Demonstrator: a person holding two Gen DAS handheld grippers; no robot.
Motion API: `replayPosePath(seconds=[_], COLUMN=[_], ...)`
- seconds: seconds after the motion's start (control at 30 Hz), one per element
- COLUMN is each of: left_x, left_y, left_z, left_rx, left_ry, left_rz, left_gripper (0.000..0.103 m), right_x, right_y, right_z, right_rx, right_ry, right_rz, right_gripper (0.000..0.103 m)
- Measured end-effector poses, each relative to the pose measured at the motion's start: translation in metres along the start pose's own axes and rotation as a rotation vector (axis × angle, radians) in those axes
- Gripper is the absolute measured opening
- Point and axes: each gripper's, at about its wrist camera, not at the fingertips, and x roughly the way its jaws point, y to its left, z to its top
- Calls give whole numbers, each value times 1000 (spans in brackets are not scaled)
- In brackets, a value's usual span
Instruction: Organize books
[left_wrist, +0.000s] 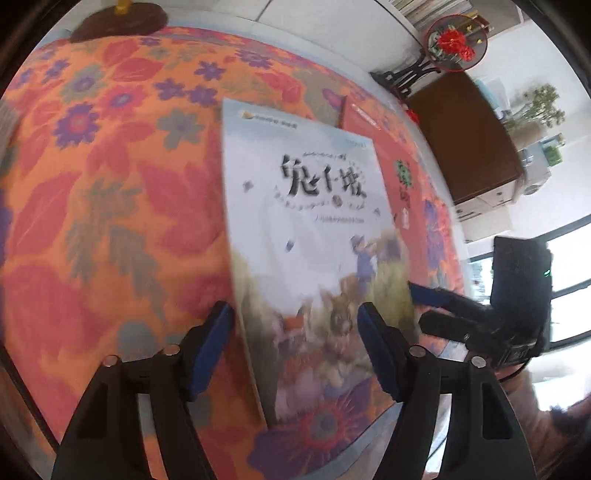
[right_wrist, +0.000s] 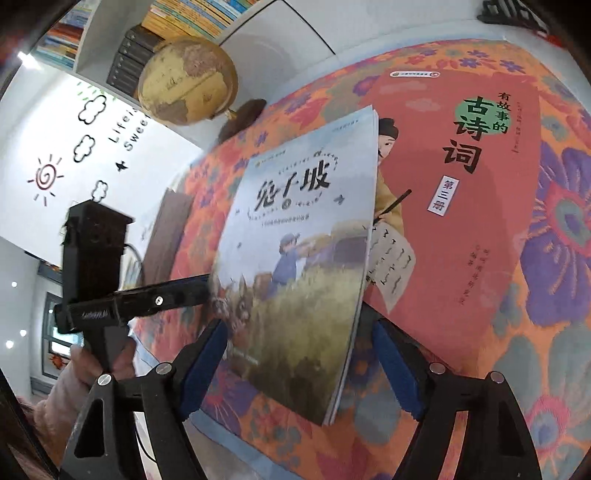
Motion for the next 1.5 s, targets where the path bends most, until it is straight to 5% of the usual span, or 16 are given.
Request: replayPosePath(seconds=[0.1,0.17,0.27,0.57,0.7,0.83,1.17,1.37,1.5], left_x=[2,1,-2,2,4,6,7,10,11], left_y=[12,20,20,8,13,10,6,-10,-32], left_z=[10,10,5,2,12,19,23,24,16], left_rx=[-42,-101,-95,-59,-69,-51,-82,-41,96], left_ry=[43,37,27,-23,-7,29,72,85,35], left_rz=[-119,-157,-103,-36,-71,35,122,242,367], left_gripper=[80,75,54,53,47,23,26,27,30], right_x=[-2,-3,-2,0,7,7,14,8,-2], right_y=[-5,-9,-14,-29,-60,-57,-50,-20,17], right_z=[0,0,5,9,14,18,20,28,30], right_rx=[13,26,57,119,281,258,241,128,-11], right_ry=[2,2,8,30,76,88,68,39,26], right_rz=[31,34,25,84,183,176,214,105,31], right_gripper=[80,61,42,34,8,8,12,8,8])
